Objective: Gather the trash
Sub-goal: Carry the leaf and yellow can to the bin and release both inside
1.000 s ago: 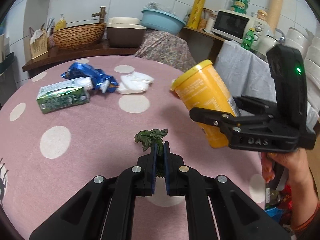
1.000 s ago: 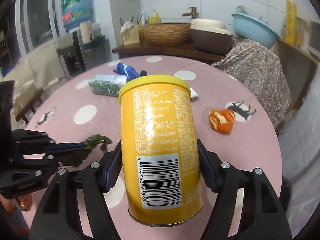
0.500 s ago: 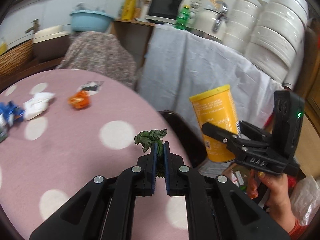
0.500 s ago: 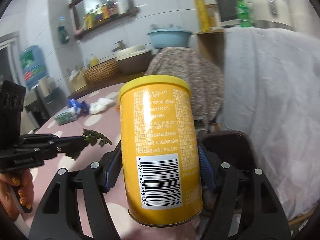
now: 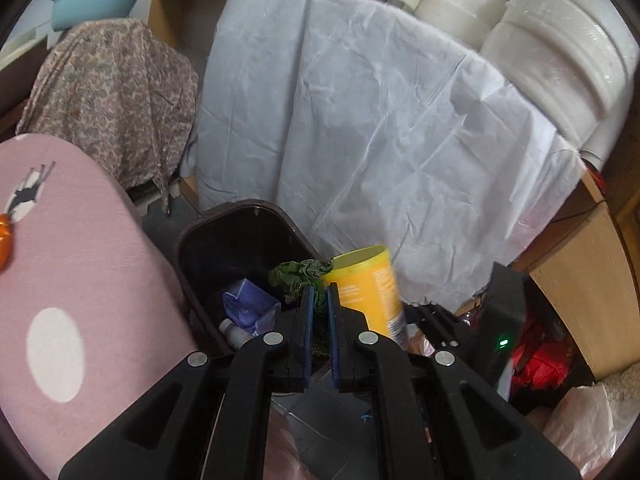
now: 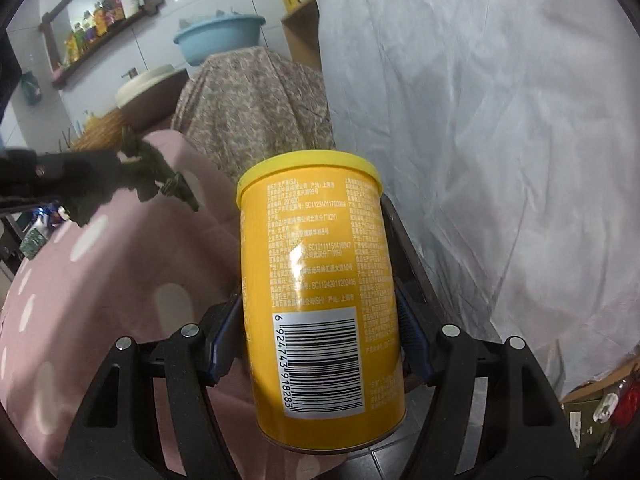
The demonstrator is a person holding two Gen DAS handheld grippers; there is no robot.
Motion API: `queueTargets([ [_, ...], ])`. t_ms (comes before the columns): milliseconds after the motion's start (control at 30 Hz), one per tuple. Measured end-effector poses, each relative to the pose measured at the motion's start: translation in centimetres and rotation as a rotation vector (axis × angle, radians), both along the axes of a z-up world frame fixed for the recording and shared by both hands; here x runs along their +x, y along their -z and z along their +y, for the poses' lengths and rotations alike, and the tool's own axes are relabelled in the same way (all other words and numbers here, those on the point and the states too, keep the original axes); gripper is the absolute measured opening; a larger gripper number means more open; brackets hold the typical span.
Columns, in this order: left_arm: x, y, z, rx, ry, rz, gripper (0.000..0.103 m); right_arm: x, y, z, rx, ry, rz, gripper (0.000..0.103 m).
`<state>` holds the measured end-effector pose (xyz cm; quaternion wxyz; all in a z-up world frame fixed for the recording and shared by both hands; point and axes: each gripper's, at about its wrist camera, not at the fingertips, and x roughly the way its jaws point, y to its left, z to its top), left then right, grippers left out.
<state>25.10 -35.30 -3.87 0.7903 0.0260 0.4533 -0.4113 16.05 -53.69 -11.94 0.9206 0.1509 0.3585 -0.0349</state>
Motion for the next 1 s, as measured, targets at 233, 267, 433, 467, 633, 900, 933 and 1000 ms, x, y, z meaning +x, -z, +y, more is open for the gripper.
queueTargets([
  [233,2.6,3.1,-3.1,0.086,-0.045,0.029,0.008,5.4,6.9,-1.2,0.095,0.014,0.099,0.068],
  [267,2.9,3.7,-3.3,0.1,-0.054,0.035,0.008,6.4,7.9,-1.2,0.111,0.007,0.114,0.068],
  [433,4.2,5.1,-4.5,0.151,-0.07,0.05,0.007,9.0,10.9,-0.1,0.104,-0.01,0.175,0.069],
  [467,4.4,5.4,-4.8,0.164,-0.071,0.049,0.008,9.5,11.5,0.0,0.097,-0.009,0.19,0.069],
  [633,5.5,6.6,-6.2,0.212,-0.083,0.061,0.008,9.7,12.0,0.2,0.086,-0.019,0.184,0.08],
  [900,7.5,9.2,-8.9,0.276,-0.084,0.144,0.008,5.8,9.6,0.2,0.068,0.016,0.104,0.08],
  [933,7.8,9.5,-9.1,0.287,-0.088,0.158,0.008,5.0,9.3,0.2,0.064,0.028,0.098,0.08],
  [1000,8.2,10.2,-9.8,0.297,-0.087,0.191,0.008,3.7,8.8,-0.4,0.056,0.057,0.09,0.08],
])
